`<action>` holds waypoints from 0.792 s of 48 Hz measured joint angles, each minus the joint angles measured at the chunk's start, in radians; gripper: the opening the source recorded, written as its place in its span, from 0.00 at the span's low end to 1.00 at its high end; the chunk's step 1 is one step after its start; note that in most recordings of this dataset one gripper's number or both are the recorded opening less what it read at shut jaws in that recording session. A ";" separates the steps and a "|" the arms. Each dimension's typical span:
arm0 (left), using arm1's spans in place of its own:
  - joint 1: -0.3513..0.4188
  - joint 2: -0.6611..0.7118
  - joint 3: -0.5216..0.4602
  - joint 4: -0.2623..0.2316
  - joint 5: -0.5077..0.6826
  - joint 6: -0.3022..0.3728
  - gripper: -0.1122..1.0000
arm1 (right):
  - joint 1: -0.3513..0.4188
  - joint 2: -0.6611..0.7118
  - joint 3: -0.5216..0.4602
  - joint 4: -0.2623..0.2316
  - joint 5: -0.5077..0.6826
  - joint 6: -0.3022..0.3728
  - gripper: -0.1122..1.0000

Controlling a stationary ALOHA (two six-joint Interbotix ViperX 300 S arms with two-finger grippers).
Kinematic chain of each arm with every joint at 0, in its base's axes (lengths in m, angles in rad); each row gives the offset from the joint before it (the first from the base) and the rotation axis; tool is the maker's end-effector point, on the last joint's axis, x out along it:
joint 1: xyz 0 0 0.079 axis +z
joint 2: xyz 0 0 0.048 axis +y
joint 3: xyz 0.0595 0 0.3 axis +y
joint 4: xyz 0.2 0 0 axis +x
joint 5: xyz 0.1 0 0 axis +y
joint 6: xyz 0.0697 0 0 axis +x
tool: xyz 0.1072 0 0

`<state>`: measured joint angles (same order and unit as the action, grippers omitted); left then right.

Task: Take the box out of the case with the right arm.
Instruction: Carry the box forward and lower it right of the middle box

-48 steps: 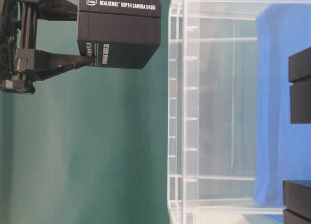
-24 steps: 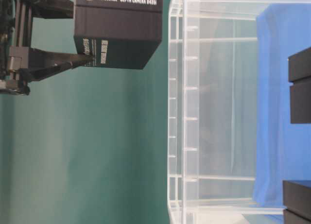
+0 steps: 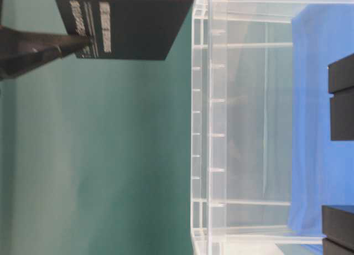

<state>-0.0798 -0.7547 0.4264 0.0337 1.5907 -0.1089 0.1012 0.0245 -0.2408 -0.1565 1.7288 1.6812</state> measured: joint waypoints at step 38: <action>0.000 0.002 0.000 0.000 -0.009 -0.002 0.10 | 0.284 0.000 0.000 0.000 0.012 0.316 0.68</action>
<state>-0.0798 -0.7532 0.4264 0.0337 1.5815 -0.1104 0.3850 0.0245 -0.2408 -0.1565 1.7411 1.9972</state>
